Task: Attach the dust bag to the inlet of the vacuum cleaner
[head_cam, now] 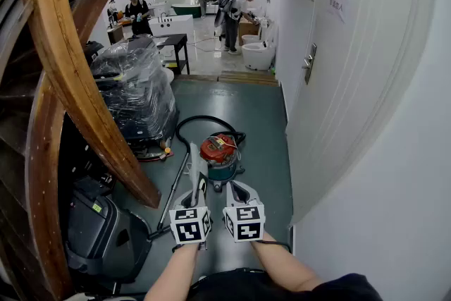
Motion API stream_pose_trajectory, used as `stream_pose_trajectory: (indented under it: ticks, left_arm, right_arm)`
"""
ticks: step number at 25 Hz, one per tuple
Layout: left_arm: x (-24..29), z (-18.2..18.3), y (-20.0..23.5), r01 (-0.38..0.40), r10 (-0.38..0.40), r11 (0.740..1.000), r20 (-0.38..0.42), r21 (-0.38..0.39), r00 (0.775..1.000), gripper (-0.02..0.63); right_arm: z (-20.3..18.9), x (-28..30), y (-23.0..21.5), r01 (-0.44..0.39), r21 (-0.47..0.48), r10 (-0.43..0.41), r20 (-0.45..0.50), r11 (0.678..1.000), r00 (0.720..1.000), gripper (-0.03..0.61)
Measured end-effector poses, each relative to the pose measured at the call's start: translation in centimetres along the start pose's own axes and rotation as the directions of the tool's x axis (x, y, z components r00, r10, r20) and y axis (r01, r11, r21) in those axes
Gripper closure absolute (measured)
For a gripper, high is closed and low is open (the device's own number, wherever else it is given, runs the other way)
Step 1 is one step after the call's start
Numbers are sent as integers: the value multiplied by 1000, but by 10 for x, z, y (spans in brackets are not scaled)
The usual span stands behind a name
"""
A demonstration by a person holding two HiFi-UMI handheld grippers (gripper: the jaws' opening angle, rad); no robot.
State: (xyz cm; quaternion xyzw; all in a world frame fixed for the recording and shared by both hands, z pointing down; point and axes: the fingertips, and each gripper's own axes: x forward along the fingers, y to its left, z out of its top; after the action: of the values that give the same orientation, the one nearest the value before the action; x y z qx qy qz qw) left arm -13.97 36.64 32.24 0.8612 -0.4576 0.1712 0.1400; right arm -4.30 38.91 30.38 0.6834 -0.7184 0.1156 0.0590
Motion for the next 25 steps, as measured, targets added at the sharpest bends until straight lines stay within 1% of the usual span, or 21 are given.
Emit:
stream_pose_trajectory:
  ticks: [12,17,25]
  left_arm:
    - [8,-13,-23,22,-22,1000,-29,-20,999,591]
    - [12,-18,-35,21,-22,1000,-38,-22,999,591]
    - [28,-18,-61,13,-14,1000,-44,-26,999,591]
  right_arm:
    - [-11,-10,-10,-17,-7,17,-21,1000,1000,580]
    - [-11,-17,-21,-17,17,17,-3,1000,1000,580]
    - [-16,-24,-46,-42,-3,42,-11,999,999,580]
